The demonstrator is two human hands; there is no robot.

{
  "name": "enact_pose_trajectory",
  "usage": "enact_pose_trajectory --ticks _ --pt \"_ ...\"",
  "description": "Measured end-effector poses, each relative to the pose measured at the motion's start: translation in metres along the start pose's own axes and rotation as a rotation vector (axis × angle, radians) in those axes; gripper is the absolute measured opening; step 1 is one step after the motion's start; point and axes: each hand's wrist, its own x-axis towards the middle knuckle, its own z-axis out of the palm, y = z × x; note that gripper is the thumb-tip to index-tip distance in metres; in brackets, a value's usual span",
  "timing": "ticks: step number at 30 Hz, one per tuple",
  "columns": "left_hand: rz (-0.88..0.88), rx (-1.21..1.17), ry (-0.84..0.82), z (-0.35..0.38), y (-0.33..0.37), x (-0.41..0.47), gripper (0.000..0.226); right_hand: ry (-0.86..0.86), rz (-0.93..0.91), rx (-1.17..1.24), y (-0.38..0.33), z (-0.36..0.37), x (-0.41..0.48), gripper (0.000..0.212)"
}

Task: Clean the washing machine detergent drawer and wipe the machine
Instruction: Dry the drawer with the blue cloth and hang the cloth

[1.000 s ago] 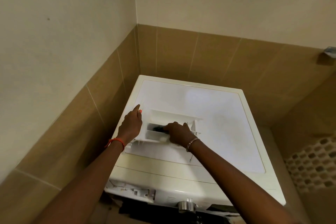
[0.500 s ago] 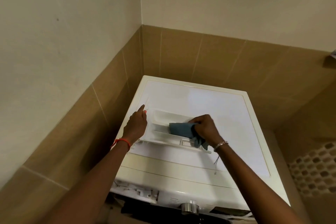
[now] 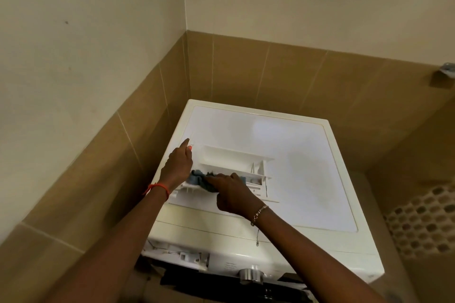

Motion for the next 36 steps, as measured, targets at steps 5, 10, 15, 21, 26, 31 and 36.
enact_pose_trajectory --ticks 5,10,15,21,26,31,36 --pt "0.017 0.001 0.007 -0.002 0.003 -0.004 0.045 -0.030 0.001 -0.067 0.007 -0.001 -0.009 0.065" --pt "0.039 0.042 0.017 -0.003 0.003 -0.005 0.045 -0.031 0.053 -0.148 0.046 0.003 -0.030 0.068" --pt "0.054 0.055 0.007 0.000 0.006 -0.009 0.045 0.251 -0.013 0.023 0.059 0.021 -0.050 0.067" --pt "0.053 0.016 -0.003 0.002 0.001 -0.005 0.045 0.363 0.068 0.070 0.094 0.037 -0.080 0.070" --pt "0.030 -0.019 0.004 0.002 0.003 -0.005 0.044 0.466 0.169 0.331 0.092 0.021 -0.081 0.049" --pt "0.032 -0.024 0.007 0.002 0.004 -0.005 0.044 0.661 0.791 0.981 0.086 -0.025 -0.055 0.022" --pt "0.016 -0.022 0.006 0.001 0.003 -0.005 0.044 0.661 0.803 1.080 0.062 -0.054 -0.023 0.019"
